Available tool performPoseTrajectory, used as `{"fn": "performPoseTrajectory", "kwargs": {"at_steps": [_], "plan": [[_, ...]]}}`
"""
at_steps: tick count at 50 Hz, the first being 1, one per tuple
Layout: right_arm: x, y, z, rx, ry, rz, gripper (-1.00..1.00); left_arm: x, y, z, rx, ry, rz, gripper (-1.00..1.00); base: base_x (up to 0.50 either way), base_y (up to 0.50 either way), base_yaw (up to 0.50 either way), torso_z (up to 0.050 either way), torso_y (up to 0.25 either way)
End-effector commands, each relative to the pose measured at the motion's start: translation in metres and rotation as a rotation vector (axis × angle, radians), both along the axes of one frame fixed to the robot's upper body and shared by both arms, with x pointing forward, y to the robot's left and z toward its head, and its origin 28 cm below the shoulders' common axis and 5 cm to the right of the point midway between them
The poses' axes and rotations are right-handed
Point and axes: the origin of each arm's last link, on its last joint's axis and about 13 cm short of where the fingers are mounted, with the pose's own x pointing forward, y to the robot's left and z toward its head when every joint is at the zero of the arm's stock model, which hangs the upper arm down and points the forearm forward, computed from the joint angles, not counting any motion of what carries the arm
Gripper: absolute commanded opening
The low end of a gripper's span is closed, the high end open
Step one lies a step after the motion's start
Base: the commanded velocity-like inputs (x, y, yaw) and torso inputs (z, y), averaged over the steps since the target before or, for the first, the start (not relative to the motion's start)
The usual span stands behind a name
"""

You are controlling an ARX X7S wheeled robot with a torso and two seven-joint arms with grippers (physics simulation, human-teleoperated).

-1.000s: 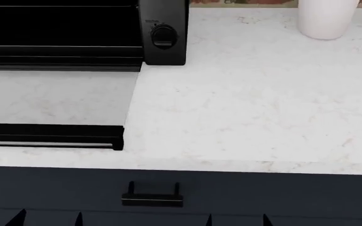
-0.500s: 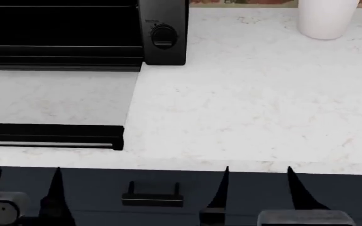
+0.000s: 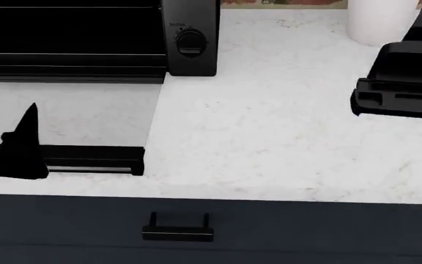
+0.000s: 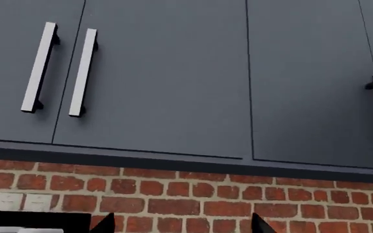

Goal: Close the toaster oven door.

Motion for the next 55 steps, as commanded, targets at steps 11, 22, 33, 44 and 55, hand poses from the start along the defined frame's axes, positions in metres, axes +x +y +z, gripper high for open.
{"fn": "performPoseTrajectory", "kwargs": {"at_steps": [11, 22, 33, 44, 55], "plan": [[-0.052, -0.012, 0.042, -0.122, -0.142, -0.142, 1.0, 0.006, 0.004, 0.024, 0.05, -0.005, -0.037, 1.0, 0.0, 0.15, 0.0, 0.0, 0.0], [-0.049, -0.014, 0.034, -0.107, -0.138, -0.13, 1.0, 0.008, -0.001, 0.025, 0.08, -0.013, -0.054, 1.0, 0.0, 0.5, 0.0, 0.0, 0.0], [-0.051, -0.012, 0.034, -0.112, -0.134, -0.123, 1.0, 0.0, 0.002, 0.038, 0.075, -0.029, -0.052, 1.0, 0.0, 0.5, 0.0, 0.0, 0.0], [-0.05, -0.014, 0.03, -0.105, -0.128, -0.122, 1.0, 0.001, 0.0, 0.034, 0.085, -0.016, -0.06, 1.0, 0.0, 0.5, 0.0, 0.0, 0.0], [-0.051, -0.015, 0.032, -0.104, -0.137, -0.121, 1.0, -0.001, -0.002, 0.039, 0.088, -0.021, -0.062, 1.0, 0.0, 0.5, 0.0, 0.0, 0.0]]}}
